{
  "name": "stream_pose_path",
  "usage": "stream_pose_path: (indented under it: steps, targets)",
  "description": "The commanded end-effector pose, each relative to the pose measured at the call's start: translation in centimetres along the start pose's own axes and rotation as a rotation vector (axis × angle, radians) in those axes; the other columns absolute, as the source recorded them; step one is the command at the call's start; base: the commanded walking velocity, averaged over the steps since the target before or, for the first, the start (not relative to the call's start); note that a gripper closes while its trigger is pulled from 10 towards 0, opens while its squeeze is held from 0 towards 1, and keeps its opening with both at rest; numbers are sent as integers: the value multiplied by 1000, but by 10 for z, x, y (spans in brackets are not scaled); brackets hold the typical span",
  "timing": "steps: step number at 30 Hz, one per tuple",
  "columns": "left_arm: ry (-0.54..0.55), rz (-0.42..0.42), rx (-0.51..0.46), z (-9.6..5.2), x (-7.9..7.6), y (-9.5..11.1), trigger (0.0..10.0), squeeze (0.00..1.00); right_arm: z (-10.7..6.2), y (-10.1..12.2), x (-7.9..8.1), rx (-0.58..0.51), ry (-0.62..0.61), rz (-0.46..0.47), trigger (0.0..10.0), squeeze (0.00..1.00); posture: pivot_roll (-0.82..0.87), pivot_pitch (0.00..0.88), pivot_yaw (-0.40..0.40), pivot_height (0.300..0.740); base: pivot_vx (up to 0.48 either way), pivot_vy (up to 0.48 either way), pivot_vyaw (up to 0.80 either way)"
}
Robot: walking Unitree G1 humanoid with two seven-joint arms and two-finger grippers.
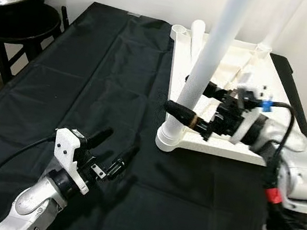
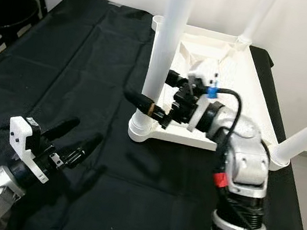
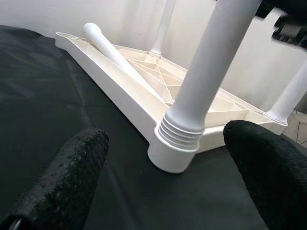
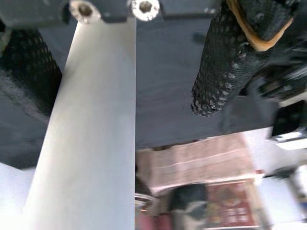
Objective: Building children table
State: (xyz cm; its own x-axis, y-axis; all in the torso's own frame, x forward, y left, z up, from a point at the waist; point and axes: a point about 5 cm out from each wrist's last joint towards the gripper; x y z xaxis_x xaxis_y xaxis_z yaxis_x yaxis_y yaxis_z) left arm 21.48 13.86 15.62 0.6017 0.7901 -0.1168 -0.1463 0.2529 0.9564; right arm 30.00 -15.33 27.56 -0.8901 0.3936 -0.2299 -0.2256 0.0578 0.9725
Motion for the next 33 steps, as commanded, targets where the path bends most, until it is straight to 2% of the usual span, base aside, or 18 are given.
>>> stream_pose_path:
  steps: [1, 2, 3, 4, 5, 7, 8, 9, 11, 15, 16, 17, 24, 29, 32, 33]
  targets:
    - [9, -7, 15, -2, -1, -5, 10000, 0, 2, 11, -3, -26, 98, -55, 10000, 1000, 14, 126, -76, 740, 0, 0, 0]
    - [8, -7, 15, -2, -2, -4, 10000, 0, 0, 16, -12, -10, 123, -80, 10000, 1000, 19, 136, -78, 740, 0, 0, 0]
    - [8, -7, 15, -2, -2, -4, 10000, 0, 0, 16, -12, -10, 123, -80, 10000, 1000, 19, 136, -78, 740, 0, 0, 0]
    - [8, -5, 15, -3, -3, -4, 10000, 0, -1, 22, -22, -2, 150, -96, 10000, 702, 24, 142, -77, 740, 0, 0, 0]
    - [8, -3, 14, -3, -4, -3, 10000, 0, -2, 26, -29, 3, 164, -103, 10000, 0, 28, 152, -79, 740, 0, 0, 0]
    - [8, -3, 14, -3, -4, -3, 10000, 0, -2, 26, -29, 3, 164, -103, 10000, 0, 28, 152, -79, 740, 0, 0, 0]
    - [6, -2, 14, -4, -6, -2, 10000, 0, 0, 29, -38, 0, 167, -105, 10000, 0, 33, 159, -82, 740, 0, 0, 0]
    - [6, -2, 14, -4, -6, -2, 10000, 0, 0, 29, -38, 0, 167, -105, 10000, 0, 33, 159, -82, 740, 0, 0, 0]
    - [0, 2, 15, -6, -11, 2, 10000, 0, 10, 36, -55, -21, 158, -103, 10000, 0, 60, 204, -85, 740, 0, 0, 0]
    - [-6, 7, 16, -9, -16, 6, 10000, 0, 15, 40, -62, -34, 184, -101, 10000, 0, 73, 224, -86, 740, 0, 0, 0]
    - [-13, 8, 18, -11, -19, 8, 10000, 0, 16, 41, -63, -33, 213, -100, 7647, 0, 77, 241, -89, 740, 0, 0, 0]
    - [-23, 7, 21, -12, -22, 10, 10000, 0, 16, 42, -63, -25, 237, -100, 0, 0, 77, 253, -92, 740, 0, 0, 0]
    - [-36, 4, 24, -15, -27, 12, 10000, 0, 11, 42, -65, -2, 299, -98, 0, 0, 70, 270, -93, 740, 0, 0, 0]
    - [-36, -2, 27, -14, -27, 12, 10000, 0, 6, 31, -63, 14, 358, -73, 0, 0, 58, 267, -91, 740, 0, 0, 0]
    - [-34, -3, 30, -14, -27, 12, 10000, 0, 7, 26, -63, 24, 340, -71, 0, 0, 50, 259, -93, 740, 0, 0, 0]
    - [-31, -3, 30, -13, -27, 11, 10000, 0, 11, 17, -61, 36, 274, -69, 0, 0, 44, 253, -99, 740, 0, 0, 0]
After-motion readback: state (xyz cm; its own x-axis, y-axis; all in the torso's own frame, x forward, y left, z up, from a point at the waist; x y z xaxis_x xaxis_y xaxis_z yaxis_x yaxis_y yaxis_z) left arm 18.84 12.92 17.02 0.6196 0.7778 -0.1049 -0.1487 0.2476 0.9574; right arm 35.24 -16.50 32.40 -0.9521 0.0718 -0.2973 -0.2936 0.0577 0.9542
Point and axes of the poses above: a point about 5 cm out from each wrist's last joint towards the gripper, its own z axis pointing out of the wrist towards the gripper, its own y axis along the axis of the wrist's last joint, x = y × z, and after that the axes turned 1 degree about z, right-handed
